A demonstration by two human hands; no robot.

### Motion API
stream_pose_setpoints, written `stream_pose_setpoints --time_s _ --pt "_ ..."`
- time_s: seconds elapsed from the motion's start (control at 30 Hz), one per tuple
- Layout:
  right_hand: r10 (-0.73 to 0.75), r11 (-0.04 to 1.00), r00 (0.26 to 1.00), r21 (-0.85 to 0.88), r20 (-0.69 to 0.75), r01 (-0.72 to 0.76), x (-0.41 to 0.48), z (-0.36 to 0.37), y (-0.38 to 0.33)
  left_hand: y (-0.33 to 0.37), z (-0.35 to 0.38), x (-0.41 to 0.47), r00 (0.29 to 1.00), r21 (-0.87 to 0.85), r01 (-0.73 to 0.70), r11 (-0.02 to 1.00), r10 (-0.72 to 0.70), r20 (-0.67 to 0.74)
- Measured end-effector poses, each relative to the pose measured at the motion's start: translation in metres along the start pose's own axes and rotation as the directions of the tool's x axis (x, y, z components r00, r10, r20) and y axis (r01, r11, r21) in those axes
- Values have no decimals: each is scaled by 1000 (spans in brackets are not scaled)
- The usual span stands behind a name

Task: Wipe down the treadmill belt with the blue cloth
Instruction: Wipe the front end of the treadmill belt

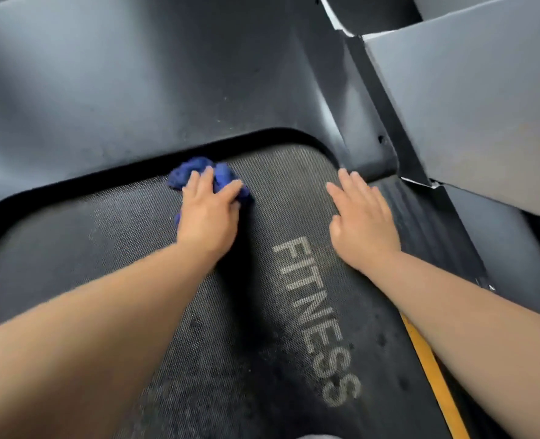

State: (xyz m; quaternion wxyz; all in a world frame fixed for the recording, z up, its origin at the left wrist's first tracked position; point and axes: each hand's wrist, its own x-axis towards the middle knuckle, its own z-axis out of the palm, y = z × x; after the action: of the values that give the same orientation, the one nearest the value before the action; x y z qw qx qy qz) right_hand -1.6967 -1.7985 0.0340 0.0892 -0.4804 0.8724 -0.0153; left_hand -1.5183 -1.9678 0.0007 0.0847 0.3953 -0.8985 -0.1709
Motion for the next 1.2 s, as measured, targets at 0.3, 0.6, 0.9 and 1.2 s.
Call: stream_pose_setpoints --time_s 0.3,0.6,0.9,1.2 --pt "247 969 959 -42 136 -243 -15 11 23 11 16 -16 825 -87 -528 845 535 182" --pt "155 986 948 -103 277 -131 -13 -2 35 36 27 -15 910 -83 -360 929 369 187" --pt "226 968 972 -95 -60 -231 -19 33 26 41 44 68 981 -43 -194 980 193 -27" --pt "225 970 973 -81 -57 -229 -19 29 26 46 36 25 724 -100 -636 765 637 265"
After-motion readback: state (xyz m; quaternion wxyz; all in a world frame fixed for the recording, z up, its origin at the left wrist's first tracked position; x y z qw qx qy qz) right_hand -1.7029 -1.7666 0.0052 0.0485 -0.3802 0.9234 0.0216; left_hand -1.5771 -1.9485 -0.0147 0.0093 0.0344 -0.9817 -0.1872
